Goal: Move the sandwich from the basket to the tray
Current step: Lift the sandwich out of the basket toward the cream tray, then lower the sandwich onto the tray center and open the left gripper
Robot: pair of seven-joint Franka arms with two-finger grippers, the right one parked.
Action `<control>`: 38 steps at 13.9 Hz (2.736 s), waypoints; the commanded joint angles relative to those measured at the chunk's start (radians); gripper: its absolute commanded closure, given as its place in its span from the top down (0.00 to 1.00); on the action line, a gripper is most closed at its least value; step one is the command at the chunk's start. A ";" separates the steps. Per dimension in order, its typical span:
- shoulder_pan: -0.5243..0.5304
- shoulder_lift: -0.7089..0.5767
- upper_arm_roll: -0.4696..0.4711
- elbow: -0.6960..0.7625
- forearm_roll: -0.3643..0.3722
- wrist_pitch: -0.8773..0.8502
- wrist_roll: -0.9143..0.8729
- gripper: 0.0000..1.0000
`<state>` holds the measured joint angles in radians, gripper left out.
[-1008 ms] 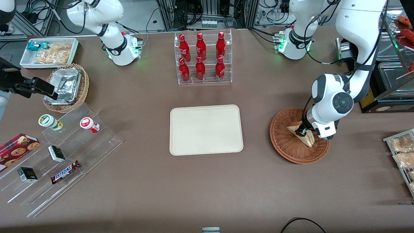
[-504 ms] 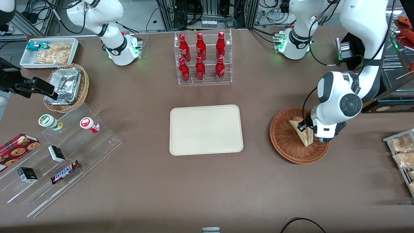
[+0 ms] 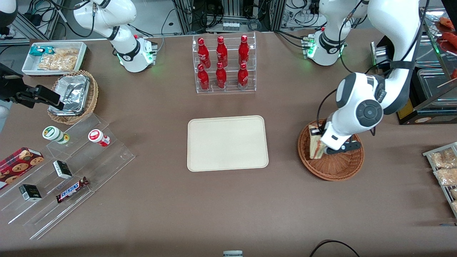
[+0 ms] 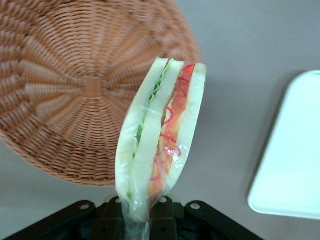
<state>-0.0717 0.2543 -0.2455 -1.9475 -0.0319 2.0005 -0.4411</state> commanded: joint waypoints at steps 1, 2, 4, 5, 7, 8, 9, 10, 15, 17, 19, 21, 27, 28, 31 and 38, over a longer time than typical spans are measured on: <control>0.003 0.092 -0.084 0.116 0.009 -0.028 -0.023 0.12; 0.001 0.117 -0.113 0.143 0.029 -0.028 -0.066 0.12; -0.064 0.164 -0.144 0.202 0.119 -0.026 -0.187 0.12; -0.103 0.192 -0.143 0.223 0.156 -0.022 -0.255 0.12; -0.151 0.250 -0.144 0.295 0.190 -0.019 -0.345 0.12; -0.175 0.284 -0.144 0.339 0.190 -0.019 -0.391 0.12; -0.207 0.314 -0.144 0.375 0.191 -0.019 -0.439 0.12; -0.230 0.339 -0.143 0.406 0.191 -0.014 -0.471 0.12; -0.336 0.471 -0.141 0.541 0.268 0.033 -0.666 0.12; -0.381 0.499 -0.140 0.548 0.291 0.081 -0.728 0.12; -0.421 0.549 -0.138 0.608 0.293 0.075 -0.760 0.12; -0.453 0.577 -0.138 0.624 0.293 0.075 -0.795 0.12; -0.493 0.591 -0.135 0.633 0.290 0.037 -0.806 0.12; -0.503 0.592 -0.135 0.631 0.290 0.038 -0.806 0.13; -0.502 0.599 -0.133 0.633 0.288 0.044 -0.808 0.69; -0.494 0.516 -0.117 0.625 0.296 0.020 -0.797 1.00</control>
<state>-0.5570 0.8233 -0.3848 -1.3220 0.2437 2.0624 -1.2264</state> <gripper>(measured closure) 0.172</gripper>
